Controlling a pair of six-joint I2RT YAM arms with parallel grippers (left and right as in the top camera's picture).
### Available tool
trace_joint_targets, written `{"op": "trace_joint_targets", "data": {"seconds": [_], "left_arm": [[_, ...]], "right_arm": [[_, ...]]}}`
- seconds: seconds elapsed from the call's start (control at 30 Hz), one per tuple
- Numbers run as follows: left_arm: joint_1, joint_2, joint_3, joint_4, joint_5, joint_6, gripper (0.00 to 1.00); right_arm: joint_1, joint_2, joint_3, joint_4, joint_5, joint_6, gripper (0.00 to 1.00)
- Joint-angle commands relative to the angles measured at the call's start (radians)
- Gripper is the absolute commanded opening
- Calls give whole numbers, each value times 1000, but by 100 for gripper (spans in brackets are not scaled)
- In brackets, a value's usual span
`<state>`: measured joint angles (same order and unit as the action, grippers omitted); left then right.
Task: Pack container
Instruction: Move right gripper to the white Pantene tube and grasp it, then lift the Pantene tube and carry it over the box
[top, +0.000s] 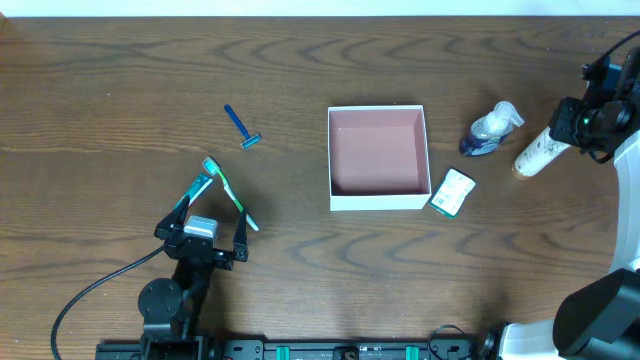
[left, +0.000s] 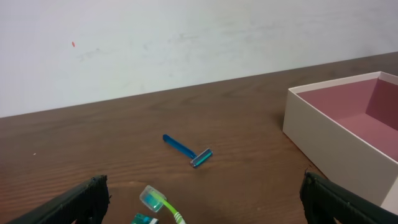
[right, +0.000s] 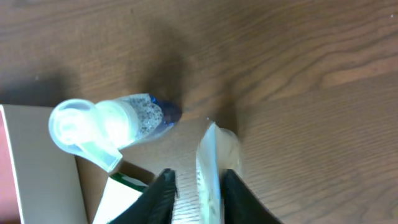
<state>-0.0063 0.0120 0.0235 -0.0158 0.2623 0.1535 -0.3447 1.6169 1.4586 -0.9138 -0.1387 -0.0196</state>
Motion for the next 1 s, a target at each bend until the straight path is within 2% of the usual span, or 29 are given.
{"op": "trace_joint_targets", "data": {"seconds": [0.0,0.1,0.13,0.53,0.97], "left_arm": [[6,0,-19,-32,11,-6,98],[6,0,-19,-32,10,-6,98],[6,0,-19,-32,11,-6,98],[6,0,-19,-32,11,-6,98],[6,0,-19,-32,10,-6,98]], "right_arm": [[-9,5,-8,10,-7,0,16],[-14,5,-34,35,-6,5,3],[-17,5,-40,42,-5,9,1],[-48,-16,-50,57,30,57,1],[-51,-191,30,-80,37,66,1]]}}
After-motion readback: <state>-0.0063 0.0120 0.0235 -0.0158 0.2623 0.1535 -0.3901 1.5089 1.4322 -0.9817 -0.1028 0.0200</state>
